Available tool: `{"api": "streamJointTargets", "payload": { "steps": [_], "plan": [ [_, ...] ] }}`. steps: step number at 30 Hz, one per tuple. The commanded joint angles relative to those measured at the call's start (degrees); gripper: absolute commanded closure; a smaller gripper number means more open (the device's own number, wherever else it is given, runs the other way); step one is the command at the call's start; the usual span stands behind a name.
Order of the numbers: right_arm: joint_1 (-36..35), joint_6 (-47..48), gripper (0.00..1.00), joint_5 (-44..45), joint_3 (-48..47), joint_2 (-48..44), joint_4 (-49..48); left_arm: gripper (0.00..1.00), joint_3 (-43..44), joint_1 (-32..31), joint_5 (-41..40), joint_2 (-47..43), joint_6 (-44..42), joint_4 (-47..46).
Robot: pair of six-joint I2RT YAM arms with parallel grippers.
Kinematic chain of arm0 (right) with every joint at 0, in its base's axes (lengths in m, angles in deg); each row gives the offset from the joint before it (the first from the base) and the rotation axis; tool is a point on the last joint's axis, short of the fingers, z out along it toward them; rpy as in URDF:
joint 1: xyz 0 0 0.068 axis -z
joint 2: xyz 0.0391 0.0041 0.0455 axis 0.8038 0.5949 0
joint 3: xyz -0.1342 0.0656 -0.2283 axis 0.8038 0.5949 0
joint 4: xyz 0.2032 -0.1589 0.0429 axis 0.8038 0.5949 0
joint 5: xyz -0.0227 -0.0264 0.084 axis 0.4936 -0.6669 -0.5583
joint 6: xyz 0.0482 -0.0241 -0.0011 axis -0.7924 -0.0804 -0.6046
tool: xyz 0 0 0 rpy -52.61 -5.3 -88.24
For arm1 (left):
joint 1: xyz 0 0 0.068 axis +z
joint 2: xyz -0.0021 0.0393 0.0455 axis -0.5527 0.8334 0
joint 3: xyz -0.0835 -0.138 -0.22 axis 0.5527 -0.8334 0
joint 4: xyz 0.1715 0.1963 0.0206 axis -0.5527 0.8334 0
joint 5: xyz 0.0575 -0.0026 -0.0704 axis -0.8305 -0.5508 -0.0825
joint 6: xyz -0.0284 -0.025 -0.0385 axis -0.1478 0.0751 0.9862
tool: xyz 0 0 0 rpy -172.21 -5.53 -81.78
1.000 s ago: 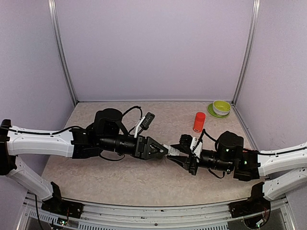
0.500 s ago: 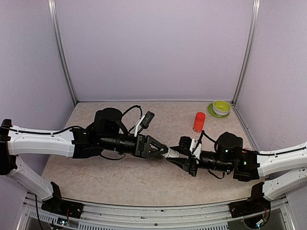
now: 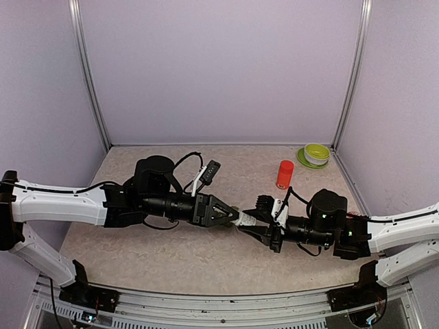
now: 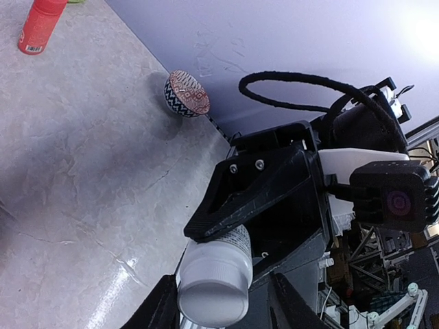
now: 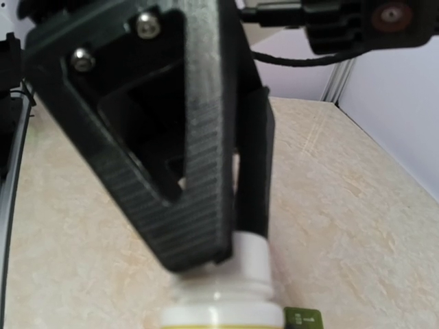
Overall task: Sort the pills into containers
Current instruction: Screw the lid of the pill bottle onto the pill bottle.
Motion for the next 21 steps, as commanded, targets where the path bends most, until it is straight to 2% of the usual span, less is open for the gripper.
{"api": "streamJointTargets", "payload": {
  "steps": [1,12,17,21],
  "plan": [
    [-0.47,-0.83,0.88,1.00,0.45,0.79,-1.70,0.58,-0.68,0.09,1.01,-0.72,-0.47,-1.65],
    [-0.47,-2.46,0.87,-0.17,0.28,1.01,-2.45,0.77,-0.90,-0.20,1.10,-0.69,-2.03,-2.29],
    [-0.47,-7.52,0.87,-3.73,-0.32,0.99,-2.89,0.79,-1.10,-0.66,1.64,-1.41,-5.82,-3.39],
    [-0.47,-13.96,0.87,-7.28,-0.62,0.38,-3.80,0.84,-2.02,-1.12,2.97,-2.92,-9.67,-5.12]
  ]
}}
